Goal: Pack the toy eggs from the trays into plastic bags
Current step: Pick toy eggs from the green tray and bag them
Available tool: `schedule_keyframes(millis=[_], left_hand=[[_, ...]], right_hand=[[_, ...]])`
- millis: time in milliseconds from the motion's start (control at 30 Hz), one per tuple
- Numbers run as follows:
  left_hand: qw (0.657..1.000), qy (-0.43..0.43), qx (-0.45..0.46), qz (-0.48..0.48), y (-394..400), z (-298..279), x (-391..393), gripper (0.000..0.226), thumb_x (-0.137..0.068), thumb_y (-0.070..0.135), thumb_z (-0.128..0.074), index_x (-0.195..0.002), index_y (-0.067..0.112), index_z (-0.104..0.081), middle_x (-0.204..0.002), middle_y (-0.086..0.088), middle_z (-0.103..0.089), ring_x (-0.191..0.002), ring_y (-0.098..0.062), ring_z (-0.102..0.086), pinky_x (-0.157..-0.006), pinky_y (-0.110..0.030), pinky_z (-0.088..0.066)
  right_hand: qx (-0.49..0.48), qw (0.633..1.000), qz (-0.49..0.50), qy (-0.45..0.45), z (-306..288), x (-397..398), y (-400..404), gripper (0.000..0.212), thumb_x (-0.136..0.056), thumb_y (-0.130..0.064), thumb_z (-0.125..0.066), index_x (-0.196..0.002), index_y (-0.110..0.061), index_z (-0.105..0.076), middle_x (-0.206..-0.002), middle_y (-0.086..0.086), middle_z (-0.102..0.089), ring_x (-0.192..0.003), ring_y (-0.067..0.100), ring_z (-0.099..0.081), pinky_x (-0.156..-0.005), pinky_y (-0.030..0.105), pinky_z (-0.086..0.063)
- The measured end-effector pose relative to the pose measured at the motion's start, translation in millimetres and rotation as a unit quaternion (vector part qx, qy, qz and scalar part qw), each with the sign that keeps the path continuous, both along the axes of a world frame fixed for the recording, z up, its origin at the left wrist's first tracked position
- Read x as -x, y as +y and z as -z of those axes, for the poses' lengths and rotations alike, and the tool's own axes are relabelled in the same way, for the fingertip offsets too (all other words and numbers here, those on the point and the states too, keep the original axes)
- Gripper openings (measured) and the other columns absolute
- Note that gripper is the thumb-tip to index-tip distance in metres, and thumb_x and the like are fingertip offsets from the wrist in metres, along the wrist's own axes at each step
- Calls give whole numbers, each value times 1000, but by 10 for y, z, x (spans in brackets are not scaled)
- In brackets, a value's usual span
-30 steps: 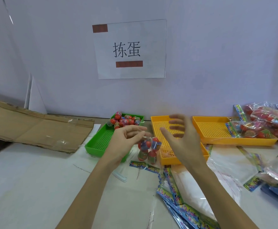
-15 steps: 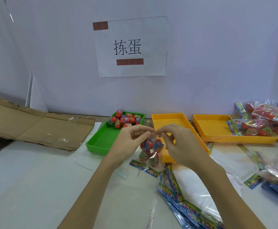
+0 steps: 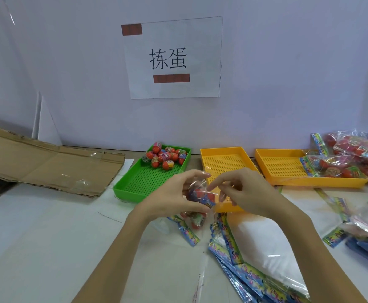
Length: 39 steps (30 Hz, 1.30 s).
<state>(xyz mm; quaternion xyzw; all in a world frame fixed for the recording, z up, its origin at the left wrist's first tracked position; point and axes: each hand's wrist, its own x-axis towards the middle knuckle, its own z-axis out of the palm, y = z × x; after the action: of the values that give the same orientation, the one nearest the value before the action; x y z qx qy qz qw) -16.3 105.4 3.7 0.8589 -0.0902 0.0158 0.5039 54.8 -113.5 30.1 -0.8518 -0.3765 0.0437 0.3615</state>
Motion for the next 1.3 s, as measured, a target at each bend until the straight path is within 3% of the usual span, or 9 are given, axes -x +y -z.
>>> schedule_keyframes(millis=[167,267,567,767,900,1000,1100,1200,1300], left_hand=[[1000,-9,5,20,-27,-31,14,80,-73,12,-95,-142,28,-57,-106,7,-75,-105,-10,-73,-93,-26,-57],[999,-11,9,38,-64,-46,11,83,-72,9,-95,-144,25,-56,-105,6,-77,-104,-11,-73,-93,-25,-57],[999,-28,9,18,-13,-55,8,76,-76,12,-93,-137,39,-56,-109,1,-75,-102,-23,-74,-94,-46,-59],[999,-26,26,-14,50,-56,0,69,-78,15,-92,-137,31,-60,-105,5,-76,-89,-10,-72,-88,-30,-60],[995,-47,52,-73,95,-59,-24,63,-78,14,-91,-133,25,-62,-106,6,-76,-98,-17,-75,-94,-38,-61],[990,-59,75,-99,116,-63,-30,61,-77,18,-91,-131,23,-63,-108,8,-77,-101,-13,-75,-95,-31,-59],[989,-57,86,-107,119,-74,-21,59,-77,21,-91,-129,25,-64,-109,10,-77,-102,-7,-74,-91,-18,-56],[989,-50,88,-105,107,-81,-15,60,-78,20,-91,-130,23,-64,-109,11,-77,-104,-8,-73,-91,-20,-57],[989,-49,92,-104,97,-84,-16,57,-78,19,-91,-129,21,-65,-109,8,-77,-104,-10,-74,-93,-24,-58]], right_hand=[[6,998,-54,33,16,-22,-23,11,-91,-47,-73,-100,-49,-79,-66,-10,-74,-50,9,-58,-48,17,-43],[2,998,-50,26,43,-25,-11,22,-84,-58,-73,-97,-41,-80,-62,-7,-72,-49,8,-55,-48,18,-39],[-130,991,35,-9,32,8,55,7,-88,-39,-79,-82,-36,-77,-78,-13,-73,-53,14,-67,-50,24,-53],[-169,973,147,-46,10,-161,-143,10,-92,-31,-78,-83,-26,-75,-77,-11,-71,-58,11,-67,-56,21,-53],[-91,946,292,-107,142,-397,-438,8,-93,-21,-77,-90,-16,-82,-86,0,-78,-75,16,-66,-74,32,-50],[-13,943,323,-78,279,-515,-656,9,-91,-14,-77,-91,-9,-84,-78,7,-78,-70,17,-64,-65,27,-43],[-17,941,334,-47,304,-518,-740,10,-87,-19,-82,-78,-13,-82,-60,-8,-68,-55,2,-61,-51,13,-37],[11,941,338,-10,269,-540,-786,27,-88,-31,-82,-68,-15,-74,-57,-4,-68,-54,8,-63,-53,24,-43],[22,933,358,-9,196,-550,-813,20,-100,-18,-65,-87,-9,-78,-64,1,-74,-59,17,-68,-60,30,-50]])
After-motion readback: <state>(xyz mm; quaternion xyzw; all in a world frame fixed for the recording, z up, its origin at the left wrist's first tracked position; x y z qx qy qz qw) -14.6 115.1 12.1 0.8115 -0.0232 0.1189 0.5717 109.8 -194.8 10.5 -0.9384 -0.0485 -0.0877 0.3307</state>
